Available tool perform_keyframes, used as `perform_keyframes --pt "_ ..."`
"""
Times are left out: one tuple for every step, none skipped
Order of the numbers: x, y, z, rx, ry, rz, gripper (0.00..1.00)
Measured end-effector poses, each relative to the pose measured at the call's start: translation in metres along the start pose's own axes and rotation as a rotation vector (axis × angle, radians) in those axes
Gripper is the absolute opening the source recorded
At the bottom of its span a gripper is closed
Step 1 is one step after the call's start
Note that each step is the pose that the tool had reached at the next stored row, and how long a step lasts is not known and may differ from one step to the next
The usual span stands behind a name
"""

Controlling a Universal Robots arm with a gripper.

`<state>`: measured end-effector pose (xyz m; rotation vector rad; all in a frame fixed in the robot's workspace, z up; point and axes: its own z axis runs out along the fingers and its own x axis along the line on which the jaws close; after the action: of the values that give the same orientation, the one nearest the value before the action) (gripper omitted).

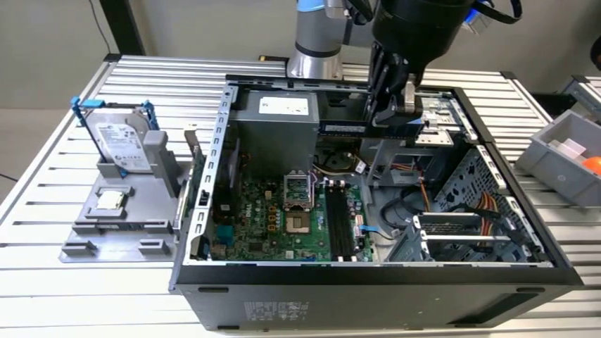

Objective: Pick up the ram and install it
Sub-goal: 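Pick up the ram and move it above insertion slot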

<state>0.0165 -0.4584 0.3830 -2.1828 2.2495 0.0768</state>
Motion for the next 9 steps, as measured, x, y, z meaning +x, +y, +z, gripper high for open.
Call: perform_keyframes --pt "0.0001 -0.0002 -0.0001 -0.0001 0.0001 0.001 0.0" --pt "0.0003 -0.0003 -0.0001 -0.0003 0.0 0.002 0.0" --pt "0.0005 -0.0004 0.0 -0.0005 -0.0002 0.003 0.0" --pt "0.0006 -0.0005 -0.0001 -0.0007 0.0 0.004 0.0" --pt "0.0008 -0.0005 -0.0001 -0.0008 -0.0001 0.004 0.0" --pt "0.0009 -0.0005 0.0 -0.0008 -0.0002 0.005 0.0" --pt "0.0009 -0.0005 -0.0001 -0.0008 -0.0001 0.005 0.0" --pt "0.0009 -0.0006 0.0 -0.0008 -0.0001 0.005 0.0" --pt "0.0009 -0.0006 -0.0001 -0.0008 -0.0001 0.005 0.0"
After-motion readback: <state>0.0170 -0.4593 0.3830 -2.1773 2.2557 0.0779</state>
